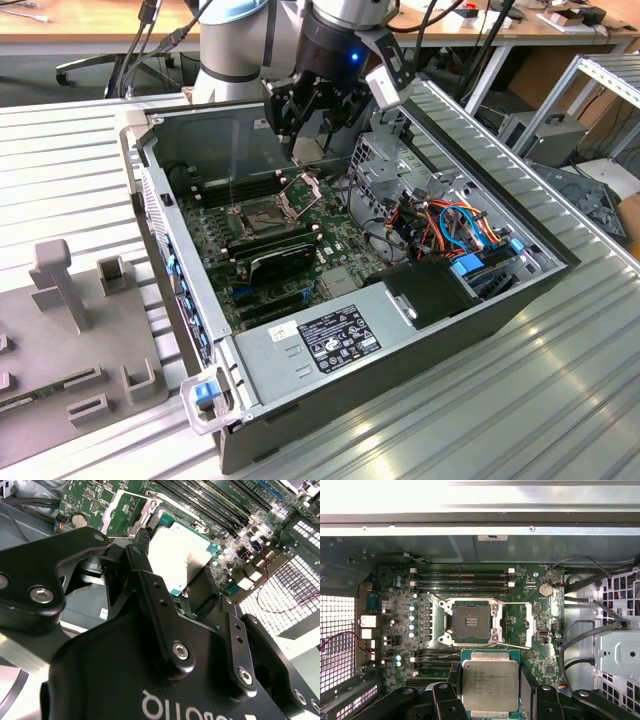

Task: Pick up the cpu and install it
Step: 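Pick up the cpu and move it towards the insertion slot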

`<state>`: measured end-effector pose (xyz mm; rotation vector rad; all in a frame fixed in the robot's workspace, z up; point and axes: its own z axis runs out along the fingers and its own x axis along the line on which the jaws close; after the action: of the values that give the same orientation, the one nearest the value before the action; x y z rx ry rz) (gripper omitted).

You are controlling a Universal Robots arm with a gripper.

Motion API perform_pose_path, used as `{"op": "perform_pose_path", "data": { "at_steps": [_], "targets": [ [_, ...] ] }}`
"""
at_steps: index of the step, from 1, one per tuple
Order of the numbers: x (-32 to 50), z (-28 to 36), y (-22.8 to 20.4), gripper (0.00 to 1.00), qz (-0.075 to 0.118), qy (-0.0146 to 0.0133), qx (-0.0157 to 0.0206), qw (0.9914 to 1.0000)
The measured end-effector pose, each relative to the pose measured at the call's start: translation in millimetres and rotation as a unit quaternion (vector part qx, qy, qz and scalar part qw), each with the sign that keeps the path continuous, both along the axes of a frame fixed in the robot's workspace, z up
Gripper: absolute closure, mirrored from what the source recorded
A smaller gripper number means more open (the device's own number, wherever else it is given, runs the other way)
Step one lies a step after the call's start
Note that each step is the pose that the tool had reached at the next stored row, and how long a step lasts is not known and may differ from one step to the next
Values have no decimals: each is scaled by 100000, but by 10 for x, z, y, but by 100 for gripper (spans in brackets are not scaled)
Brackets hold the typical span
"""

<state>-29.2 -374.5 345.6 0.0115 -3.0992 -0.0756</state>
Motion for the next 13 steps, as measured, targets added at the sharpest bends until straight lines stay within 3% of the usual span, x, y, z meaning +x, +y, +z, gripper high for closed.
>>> {"op": "perform_pose_path", "data": {
  "at_steps": [13],
  "targets": [
    [0, -31, 5, 45, 0, -1, 3, 100000]
  ]
}}
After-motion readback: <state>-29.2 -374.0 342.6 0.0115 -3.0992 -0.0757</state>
